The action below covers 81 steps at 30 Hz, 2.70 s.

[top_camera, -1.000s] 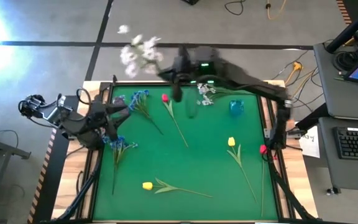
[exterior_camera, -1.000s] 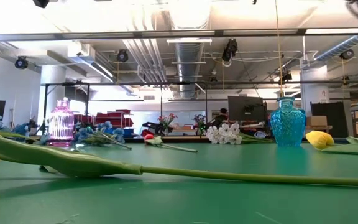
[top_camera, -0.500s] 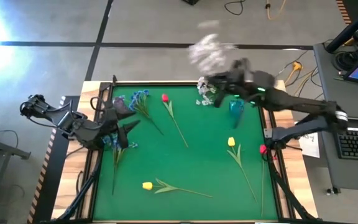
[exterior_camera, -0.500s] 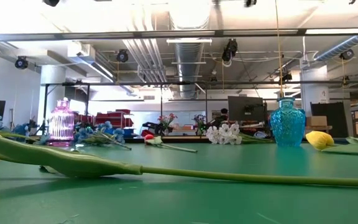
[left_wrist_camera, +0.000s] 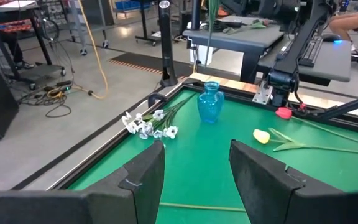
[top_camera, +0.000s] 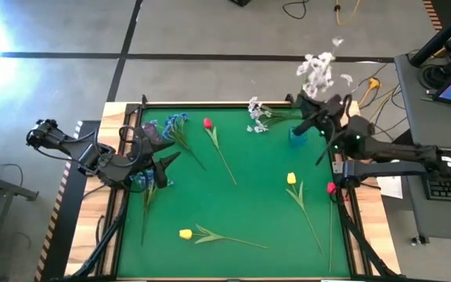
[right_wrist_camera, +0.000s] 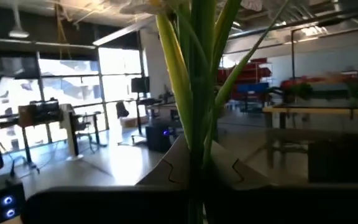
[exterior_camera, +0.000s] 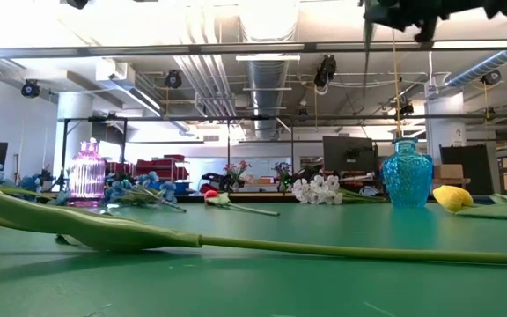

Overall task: Sort flowers into vase by color
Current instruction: Put the bottom white flowers into the blue vase, then put the bottom blue flowers into the purple vase

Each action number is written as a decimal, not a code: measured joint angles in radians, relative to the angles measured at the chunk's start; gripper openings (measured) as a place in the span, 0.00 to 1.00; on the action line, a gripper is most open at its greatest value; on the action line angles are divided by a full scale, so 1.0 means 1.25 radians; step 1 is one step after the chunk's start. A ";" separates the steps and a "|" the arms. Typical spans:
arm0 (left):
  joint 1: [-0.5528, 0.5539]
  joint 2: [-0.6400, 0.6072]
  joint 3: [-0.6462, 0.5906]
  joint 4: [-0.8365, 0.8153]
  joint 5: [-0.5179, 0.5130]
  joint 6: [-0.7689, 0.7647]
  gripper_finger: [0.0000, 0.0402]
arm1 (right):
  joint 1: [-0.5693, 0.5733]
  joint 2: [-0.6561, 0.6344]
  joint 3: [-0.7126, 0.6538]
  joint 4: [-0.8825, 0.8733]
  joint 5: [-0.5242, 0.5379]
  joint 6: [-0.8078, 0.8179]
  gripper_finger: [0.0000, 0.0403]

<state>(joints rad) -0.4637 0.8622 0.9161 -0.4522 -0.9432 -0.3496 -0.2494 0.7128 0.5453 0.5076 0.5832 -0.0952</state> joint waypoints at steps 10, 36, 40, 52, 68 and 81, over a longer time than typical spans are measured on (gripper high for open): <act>0.000 0.020 0.000 0.000 0.000 0.000 0.43 | 0.000 -0.091 -0.090 -0.015 0.116 -0.042 0.03; 0.001 0.043 0.000 0.005 -0.014 -0.006 0.43 | 0.000 -0.098 -0.129 -0.136 0.204 0.016 0.04; 0.001 0.044 0.000 0.007 -0.014 -0.007 0.43 | 0.000 -0.098 -0.145 -0.137 0.204 0.038 0.09; 0.001 0.074 0.000 0.009 -0.015 -0.070 0.43 | 0.000 -0.099 -0.123 -0.307 0.228 0.188 0.36; 0.030 0.146 0.000 -0.021 -0.012 -0.345 0.43 | 0.000 -0.099 0.024 -0.697 0.155 0.412 0.68; 0.055 0.223 0.000 -0.077 0.058 -0.519 0.51 | 0.000 -0.097 0.095 -0.956 0.051 0.616 0.72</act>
<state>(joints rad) -0.3950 1.1408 0.9161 -0.5484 -0.8703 -0.9988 -0.2489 0.5911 0.6639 -0.6868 0.6466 0.6752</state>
